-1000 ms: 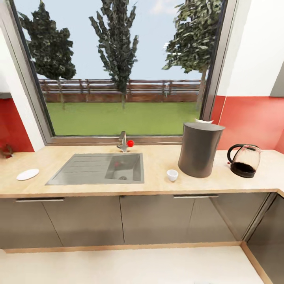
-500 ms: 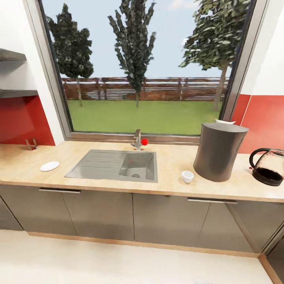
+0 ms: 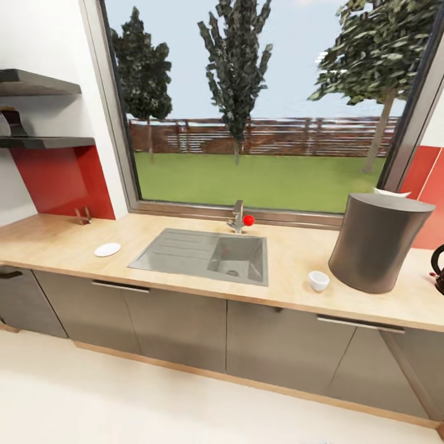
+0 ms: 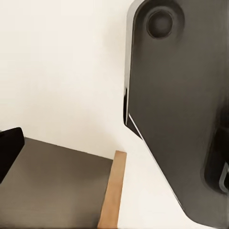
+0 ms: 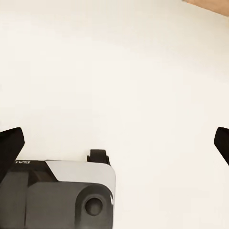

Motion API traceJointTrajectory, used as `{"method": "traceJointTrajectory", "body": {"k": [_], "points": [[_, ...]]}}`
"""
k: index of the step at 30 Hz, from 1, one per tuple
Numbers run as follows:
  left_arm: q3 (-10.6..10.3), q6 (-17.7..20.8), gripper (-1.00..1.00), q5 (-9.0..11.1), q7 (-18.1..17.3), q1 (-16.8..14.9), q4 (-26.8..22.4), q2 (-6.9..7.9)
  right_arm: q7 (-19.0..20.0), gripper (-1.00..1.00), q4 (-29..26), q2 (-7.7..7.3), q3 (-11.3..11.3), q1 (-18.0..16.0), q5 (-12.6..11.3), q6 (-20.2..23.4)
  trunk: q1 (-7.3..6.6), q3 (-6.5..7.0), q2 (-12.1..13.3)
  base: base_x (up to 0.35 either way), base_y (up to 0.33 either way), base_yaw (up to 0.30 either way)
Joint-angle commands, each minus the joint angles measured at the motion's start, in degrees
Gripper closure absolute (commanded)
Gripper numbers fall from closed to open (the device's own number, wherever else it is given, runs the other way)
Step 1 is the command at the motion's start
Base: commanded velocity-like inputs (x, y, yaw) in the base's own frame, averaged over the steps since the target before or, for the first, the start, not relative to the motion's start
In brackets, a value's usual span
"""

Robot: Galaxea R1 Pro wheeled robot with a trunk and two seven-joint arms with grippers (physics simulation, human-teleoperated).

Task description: Set up a coffee station on the kitchen countertop: keep the coffee maker on the countertop, move the bottle of coffee from the kitchen shelf to the counter next to the coffee maker, place a paper coffee filter on top of the coffee maker, put the saucer next to the coffee maker with the coffee cup on the saucer, and place the electric kettle next to the coffee maker.

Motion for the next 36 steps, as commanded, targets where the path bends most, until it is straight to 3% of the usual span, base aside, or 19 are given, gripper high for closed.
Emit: {"method": "traceJointTrajectory", "body": {"k": [1,18,36], "points": [[0.12,-0.08,-1.00,-0.02,0.11,0.02,-0.10,-0.01,-0.18,-1.00,-0.04,0.04,-0.45,-0.04,0.58,0.17,0.03,-0.14,-0.12,0.000,0.000,0.267],[0.05,-0.08,-1.00,-0.02,0.11,0.02,-0.15,-0.17,-0.21,-1.00,-0.04,0.07,-0.48,-0.04,0.61,0.46,0.03,-0.55,-0.12,0.000,0.002,0.274],[0.05,-0.08,-1.00,-0.02,0.06,-0.06,-0.19,-0.17,-0.21,-1.00,-0.04,0.06,-0.48,-0.03,0.55,0.58,0.03,-1.19,-0.12,0.130,0.275,0.262]]}}
